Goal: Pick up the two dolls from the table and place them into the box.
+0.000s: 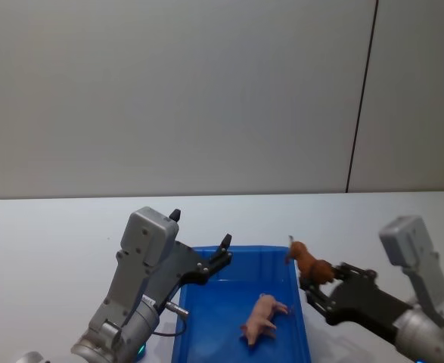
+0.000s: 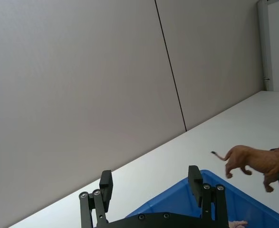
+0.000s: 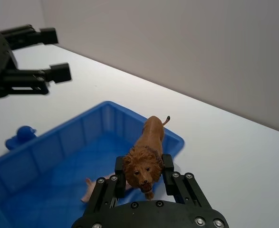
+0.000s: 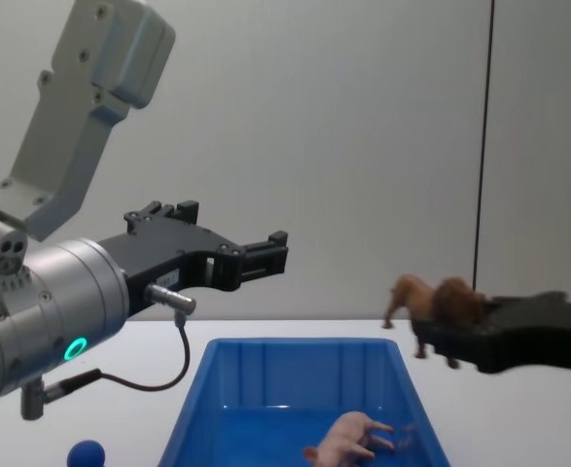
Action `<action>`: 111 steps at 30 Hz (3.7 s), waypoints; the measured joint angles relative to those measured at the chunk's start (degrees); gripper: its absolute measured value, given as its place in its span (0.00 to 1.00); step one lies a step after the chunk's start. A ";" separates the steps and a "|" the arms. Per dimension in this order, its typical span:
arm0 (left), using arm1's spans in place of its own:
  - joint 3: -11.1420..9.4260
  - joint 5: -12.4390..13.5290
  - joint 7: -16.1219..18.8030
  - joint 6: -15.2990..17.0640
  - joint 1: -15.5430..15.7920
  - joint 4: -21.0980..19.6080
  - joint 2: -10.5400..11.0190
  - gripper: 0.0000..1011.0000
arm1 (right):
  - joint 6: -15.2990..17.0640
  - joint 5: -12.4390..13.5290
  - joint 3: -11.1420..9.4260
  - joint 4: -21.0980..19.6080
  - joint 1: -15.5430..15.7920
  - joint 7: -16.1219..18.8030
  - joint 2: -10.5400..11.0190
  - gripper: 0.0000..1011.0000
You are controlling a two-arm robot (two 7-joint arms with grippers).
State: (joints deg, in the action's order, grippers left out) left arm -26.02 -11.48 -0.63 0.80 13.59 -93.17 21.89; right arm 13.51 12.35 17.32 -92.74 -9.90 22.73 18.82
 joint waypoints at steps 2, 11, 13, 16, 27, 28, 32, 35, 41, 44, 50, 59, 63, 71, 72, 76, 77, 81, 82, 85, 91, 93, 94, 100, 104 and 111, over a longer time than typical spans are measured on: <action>0.00 0.00 0.00 0.00 0.00 0.00 0.00 0.99 | 0.50 -0.03 0.23 0.38 -0.77 0.87 -0.54 0.42; 0.00 0.00 0.00 0.00 0.00 0.00 0.00 0.99 | 3.86 -0.23 1.78 4.80 -5.71 5.40 -4.18 0.53; 0.00 0.00 0.00 0.00 0.00 0.00 0.00 0.99 | 4.05 -0.25 1.86 5.13 -5.99 5.67 -4.40 0.59; 0.00 0.00 0.00 0.00 0.00 0.00 0.00 0.99 | 4.42 -0.30 2.13 6.41 -7.04 6.27 -5.12 0.71; 0.00 0.00 0.00 0.00 0.00 0.00 0.00 0.99 | 3.93 -0.19 1.32 7.77 -7.71 6.75 -4.42 0.99; 0.00 0.00 0.00 0.00 0.00 0.00 0.00 0.99 | 3.77 -0.09 1.19 7.68 -7.56 6.68 -4.21 0.99; 0.00 0.00 0.00 0.00 0.00 0.00 0.00 0.99 | 3.05 0.53 0.36 6.85 -6.51 6.29 -2.86 0.99; 0.00 0.00 0.00 0.00 0.00 0.00 0.00 0.99 | 2.33 1.34 -0.48 5.82 -5.19 5.88 -1.43 0.99; 0.00 0.00 0.00 0.00 0.00 0.00 0.00 0.99 | 1.23 2.80 -1.65 4.32 -2.97 5.34 0.77 0.99; 0.00 0.00 0.00 0.00 0.00 0.00 0.00 0.99 | 0.63 3.60 -2.27 3.53 -1.79 5.03 1.87 0.99; 0.08 0.00 0.12 0.00 -0.15 -0.04 0.09 0.99 | 0.07 4.36 -2.84 2.84 -0.69 4.75 2.91 0.99; 0.79 -1.37 3.49 0.75 -2.19 -1.41 1.53 0.99 | -0.49 5.14 -3.41 2.09 0.45 4.44 4.04 0.99; 1.23 -2.47 5.75 1.39 -3.67 -2.34 2.56 0.99 | -0.63 5.30 -3.53 1.93 0.70 4.38 4.26 0.99; 1.99 -5.22 10.24 2.69 -6.91 -3.42 4.61 0.99 | -0.77 5.53 -3.69 1.71 1.03 4.32 4.56 0.99; 2.05 -5.47 10.58 2.79 -7.31 -3.42 4.81 0.99 | -0.78 5.54 -3.71 1.70 1.05 4.31 4.58 0.99; 2.32 -6.98 12.19 3.27 -8.87 -3.19 5.51 0.99 | -0.84 5.59 -3.77 1.64 1.12 4.29 4.66 0.99; 2.35 -7.20 12.35 3.35 -9.07 -3.09 5.59 0.99 | -0.85 5.61 -3.78 1.63 1.16 4.28 4.70 0.99; 2.48 -8.28 12.80 3.75 -9.96 -2.33 5.90 0.99 | -0.88 5.66 -3.80 1.59 1.23 4.26 4.75 0.99; 2.52 -8.59 12.81 3.89 -10.23 -1.98 5.96 0.99 | -0.89 5.67 -3.81 1.58 1.25 4.25 4.78 0.99; 2.55 -9.01 12.79 4.12 -10.57 -1.36 6.00 0.99 | -0.90 5.69 -3.82 1.57 1.27 4.24 4.80 0.99; 2.62 -9.70 12.09 4.53 -11.11 0.49 5.96 0.99 | -0.94 5.73 -3.86 1.54 1.30 4.23 4.84 0.99; 2.65 -9.83 11.61 4.61 -11.19 1.19 5.87 0.99 | -0.95 5.74 -3.87 1.53 1.32 4.23 4.85 0.99; 2.66 -9.86 11.45 4.63 -11.20 1.52 5.83 0.99 | -0.95 5.75 -3.87 1.52 1.32 4.23 4.85 0.99; 2.75 -9.93 9.88 4.64 -11.10 3.43 5.44 0.99 | -0.95 5.76 -3.88 1.50 1.36 4.24 4.88 0.99; 2.81 -9.78 8.52 4.58 -10.73 4.93 5.04 0.99 | -0.95 5.76 -3.88 1.50 1.38 4.24 4.91 0.99; 2.91 -9.25 6.86 4.48 -10.21 6.59 4.51 0.87 | -0.95 5.76 -3.88 1.50 1.38 4.24 4.91 0.99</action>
State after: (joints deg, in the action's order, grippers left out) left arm -23.11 -20.73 6.24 5.28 3.38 -86.58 26.40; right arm 12.56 18.11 13.44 -91.24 -8.52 26.97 23.73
